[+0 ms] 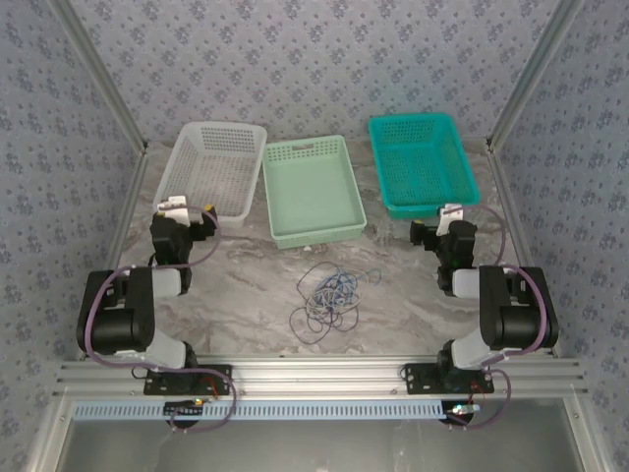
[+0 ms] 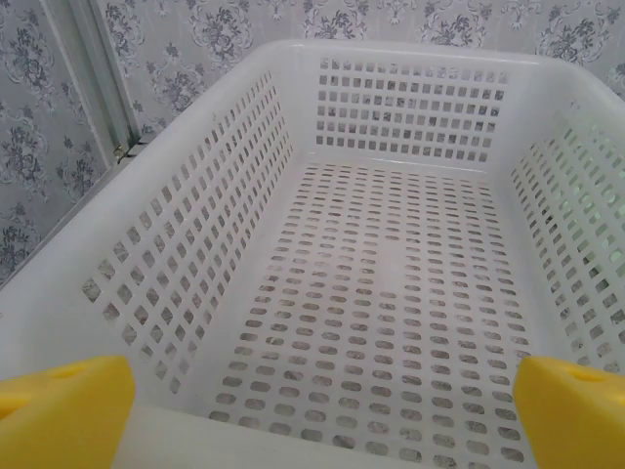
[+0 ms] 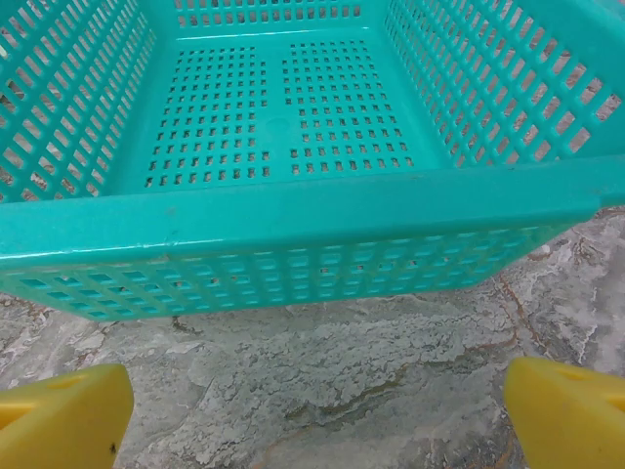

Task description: Untangle the cables

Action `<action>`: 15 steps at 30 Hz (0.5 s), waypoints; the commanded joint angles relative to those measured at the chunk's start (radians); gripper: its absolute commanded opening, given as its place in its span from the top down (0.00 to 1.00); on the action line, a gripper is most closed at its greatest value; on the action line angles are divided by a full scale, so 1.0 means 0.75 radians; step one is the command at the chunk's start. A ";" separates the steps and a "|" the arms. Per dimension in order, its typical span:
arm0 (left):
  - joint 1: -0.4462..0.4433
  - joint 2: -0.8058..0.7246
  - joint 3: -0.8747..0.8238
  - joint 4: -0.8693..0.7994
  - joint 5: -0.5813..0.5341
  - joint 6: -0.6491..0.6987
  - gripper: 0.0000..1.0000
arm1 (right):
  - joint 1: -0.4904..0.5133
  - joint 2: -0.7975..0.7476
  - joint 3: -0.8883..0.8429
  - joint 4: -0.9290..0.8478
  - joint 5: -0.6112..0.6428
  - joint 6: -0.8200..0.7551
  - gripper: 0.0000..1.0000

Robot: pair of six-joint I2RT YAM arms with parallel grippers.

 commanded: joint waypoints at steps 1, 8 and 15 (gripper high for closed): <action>-0.016 0.042 -0.008 -0.163 0.012 0.020 0.01 | 0.008 0.014 0.004 -0.004 0.010 -0.015 0.00; -0.016 0.041 -0.009 -0.164 0.013 0.020 0.01 | 0.006 0.014 0.004 -0.003 0.007 -0.014 0.00; -0.017 0.042 -0.008 -0.163 0.015 0.020 0.00 | 0.001 0.015 0.006 -0.004 -0.003 -0.010 0.00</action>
